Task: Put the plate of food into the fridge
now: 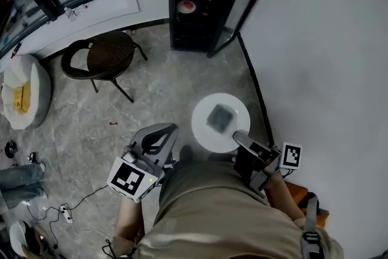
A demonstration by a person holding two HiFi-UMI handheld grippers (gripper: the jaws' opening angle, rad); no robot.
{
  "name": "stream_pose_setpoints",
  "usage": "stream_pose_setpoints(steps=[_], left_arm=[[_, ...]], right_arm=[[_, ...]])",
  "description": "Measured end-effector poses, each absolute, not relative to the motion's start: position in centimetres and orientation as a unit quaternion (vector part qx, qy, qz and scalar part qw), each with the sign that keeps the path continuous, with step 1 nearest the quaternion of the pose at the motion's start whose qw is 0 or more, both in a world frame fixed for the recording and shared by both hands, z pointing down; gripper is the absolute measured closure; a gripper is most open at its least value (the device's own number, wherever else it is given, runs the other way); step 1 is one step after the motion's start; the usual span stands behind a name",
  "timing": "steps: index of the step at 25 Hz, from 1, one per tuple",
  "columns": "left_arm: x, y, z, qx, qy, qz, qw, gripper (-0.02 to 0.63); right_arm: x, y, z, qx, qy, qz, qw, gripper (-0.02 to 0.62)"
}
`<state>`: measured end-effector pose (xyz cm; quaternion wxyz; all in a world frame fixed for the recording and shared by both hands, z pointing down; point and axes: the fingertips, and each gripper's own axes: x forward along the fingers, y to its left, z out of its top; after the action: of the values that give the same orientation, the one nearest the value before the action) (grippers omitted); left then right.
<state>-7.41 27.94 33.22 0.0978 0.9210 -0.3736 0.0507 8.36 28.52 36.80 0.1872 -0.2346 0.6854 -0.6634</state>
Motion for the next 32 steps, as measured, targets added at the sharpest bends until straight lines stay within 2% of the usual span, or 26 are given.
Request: stream_pose_setpoints(steps=[21, 32], left_arm=[[-7.6, 23.6, 33.4, 0.906, -0.403, 0.065, 0.108, 0.594], [-3.6, 17.6, 33.3, 0.901, -0.409, 0.100, 0.105, 0.594]], right_arm=[[7.0, 22.1, 37.6, -0.201, 0.691, -0.672, 0.173, 0.551], [10.6, 15.5, 38.3, -0.192, 0.684, -0.681, 0.177, 0.551]])
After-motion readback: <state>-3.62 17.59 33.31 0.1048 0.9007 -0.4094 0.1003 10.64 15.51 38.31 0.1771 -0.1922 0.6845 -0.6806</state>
